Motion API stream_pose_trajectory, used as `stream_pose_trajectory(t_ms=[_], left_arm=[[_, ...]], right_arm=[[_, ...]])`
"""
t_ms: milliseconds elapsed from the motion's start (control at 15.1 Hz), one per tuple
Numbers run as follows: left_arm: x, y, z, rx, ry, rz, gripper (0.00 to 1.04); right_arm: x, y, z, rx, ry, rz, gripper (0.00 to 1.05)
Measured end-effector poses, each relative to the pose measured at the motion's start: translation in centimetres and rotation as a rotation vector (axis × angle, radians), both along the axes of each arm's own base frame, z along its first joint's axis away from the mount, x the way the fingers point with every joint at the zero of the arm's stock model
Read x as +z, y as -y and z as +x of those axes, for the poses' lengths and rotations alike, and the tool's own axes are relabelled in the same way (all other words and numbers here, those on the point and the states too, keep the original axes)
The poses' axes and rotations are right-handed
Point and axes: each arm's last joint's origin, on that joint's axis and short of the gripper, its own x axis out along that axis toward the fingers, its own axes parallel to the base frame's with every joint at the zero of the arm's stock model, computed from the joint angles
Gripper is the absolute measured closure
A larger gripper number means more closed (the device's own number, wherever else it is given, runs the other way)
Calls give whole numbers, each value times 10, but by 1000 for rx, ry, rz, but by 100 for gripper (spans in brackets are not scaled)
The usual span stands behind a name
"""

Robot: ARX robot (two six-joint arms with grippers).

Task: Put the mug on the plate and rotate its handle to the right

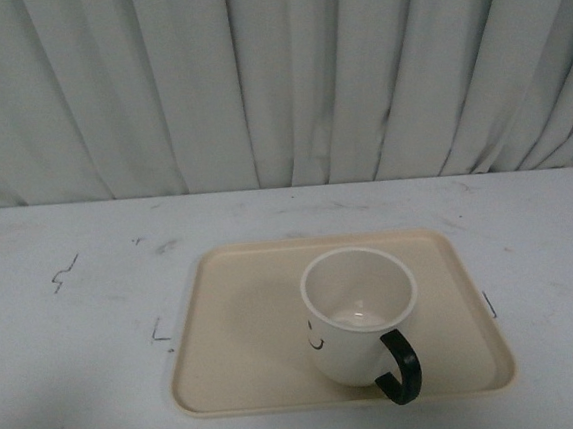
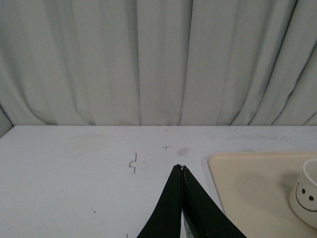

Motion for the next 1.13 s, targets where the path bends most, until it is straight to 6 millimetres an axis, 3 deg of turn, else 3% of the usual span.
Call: stream_pose_trajectory(t_ms=[133, 199, 265, 332, 531, 663, 730, 796, 995, 1128], left_arm=[[-1, 0, 0, 0, -9, -1, 103], [-1, 0, 0, 0, -1, -1, 91], [-1, 0, 0, -2, -3, -1, 75], [-1, 0, 0, 0, -4, -1, 55], [-1, 0, 0, 1, -5, -1, 28], [-1, 0, 0, 0, -5, -1, 12], [-1, 0, 0, 0, -5, -1, 8], [-1, 0, 0, 0, -5, 0, 6], [-1, 0, 0, 0, -5, -1, 7], [-1, 0, 0, 0, -4, -1, 7]], right_arm=[[0, 0, 0, 0, 0, 0, 6], [-2, 0, 0, 48, -93, -15, 6], [1, 2, 7, 225, -405, -17, 6], [10, -3, 22, 357, -419, -68, 6], [38, -5, 66, 302, -420, -150, 6], [45, -13, 97, 297, -467, -184, 6], [45, -15, 104, 298, -484, -188, 6], [46, -24, 125, 308, -548, -200, 6], [39, -70, 194, 404, -779, -135, 6], [25, -101, 224, 407, -930, -68, 6]])
